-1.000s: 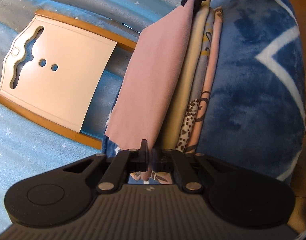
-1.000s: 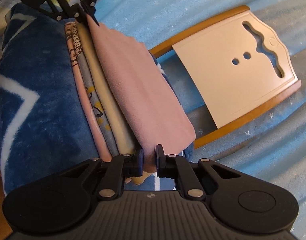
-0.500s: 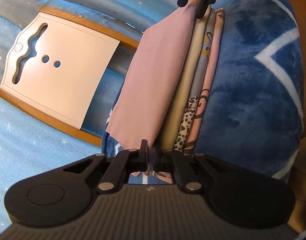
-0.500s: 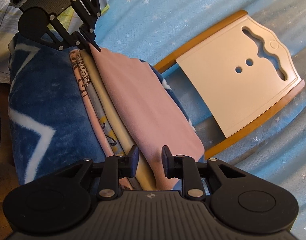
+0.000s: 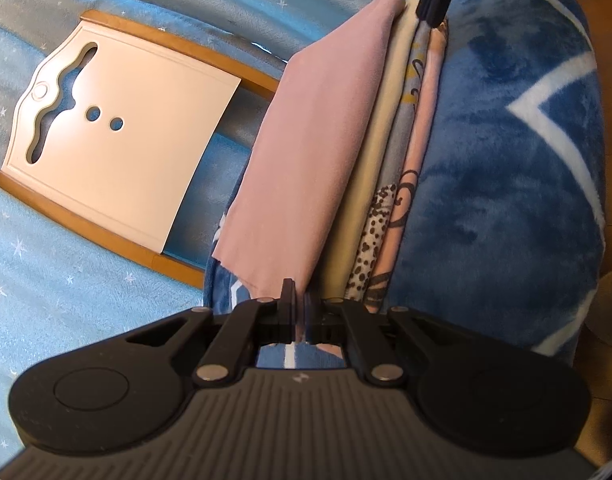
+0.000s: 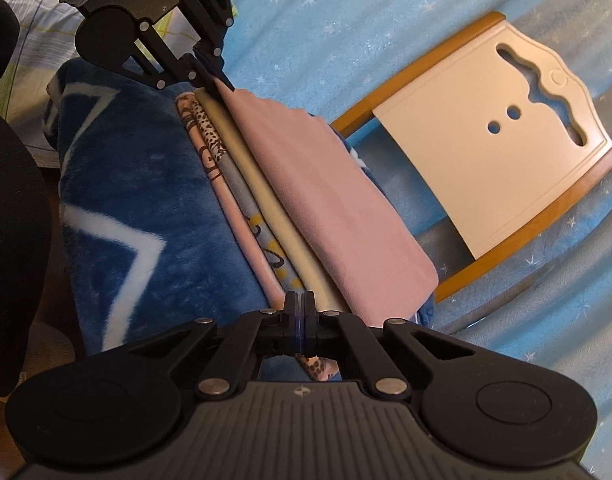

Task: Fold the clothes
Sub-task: 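Open both grippers and release the shirt on top of the stack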

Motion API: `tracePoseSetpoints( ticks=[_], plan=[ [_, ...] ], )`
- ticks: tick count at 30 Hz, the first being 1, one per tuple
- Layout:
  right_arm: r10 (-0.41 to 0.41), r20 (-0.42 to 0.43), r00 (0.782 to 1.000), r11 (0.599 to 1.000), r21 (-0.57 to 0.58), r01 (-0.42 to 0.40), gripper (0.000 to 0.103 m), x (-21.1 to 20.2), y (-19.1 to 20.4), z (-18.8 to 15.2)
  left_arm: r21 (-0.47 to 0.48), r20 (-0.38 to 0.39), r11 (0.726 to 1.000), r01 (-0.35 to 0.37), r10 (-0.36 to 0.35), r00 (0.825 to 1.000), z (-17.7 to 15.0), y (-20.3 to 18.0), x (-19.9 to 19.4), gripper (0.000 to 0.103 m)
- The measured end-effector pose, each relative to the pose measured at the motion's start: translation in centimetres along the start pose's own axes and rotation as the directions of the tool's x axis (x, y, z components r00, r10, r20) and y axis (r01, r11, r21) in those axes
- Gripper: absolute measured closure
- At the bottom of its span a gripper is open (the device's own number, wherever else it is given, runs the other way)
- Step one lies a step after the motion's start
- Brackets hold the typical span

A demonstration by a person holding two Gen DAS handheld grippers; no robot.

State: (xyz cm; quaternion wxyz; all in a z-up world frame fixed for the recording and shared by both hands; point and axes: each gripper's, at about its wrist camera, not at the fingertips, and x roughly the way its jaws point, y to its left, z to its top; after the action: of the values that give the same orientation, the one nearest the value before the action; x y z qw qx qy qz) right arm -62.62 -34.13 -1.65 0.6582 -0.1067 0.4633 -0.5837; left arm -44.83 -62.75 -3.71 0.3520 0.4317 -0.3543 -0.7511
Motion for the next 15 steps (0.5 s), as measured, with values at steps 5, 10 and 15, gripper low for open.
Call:
tracePoseSetpoints(
  ticks=[5, 10, 15],
  plan=[
    [0.007, -0.021, 1.0, 0.998, 0.061, -0.006, 0.103, -0.8, -0.1, -0.6, -0.025, -0.024, 1.0, 0.003, -0.003, 1.0, -0.8, 0.3, -0.7, 0.1],
    [0.017, -0.04, 0.999, 0.995, 0.101, -0.013, 0.093, -1.4, 0.7, -1.3, -0.129, -0.071, 0.992, 0.013, -0.022, 0.997, -2.2, 1.0, -1.7, 0.098],
    [0.045, -0.057, 0.997, 0.957, 0.288, -0.027, 0.074, -1.9, 0.5, -1.8, -0.347, -0.073, 0.936, 0.051, -0.081, 0.994, -2.3, 2.3, -3.0, 0.093]
  ],
)
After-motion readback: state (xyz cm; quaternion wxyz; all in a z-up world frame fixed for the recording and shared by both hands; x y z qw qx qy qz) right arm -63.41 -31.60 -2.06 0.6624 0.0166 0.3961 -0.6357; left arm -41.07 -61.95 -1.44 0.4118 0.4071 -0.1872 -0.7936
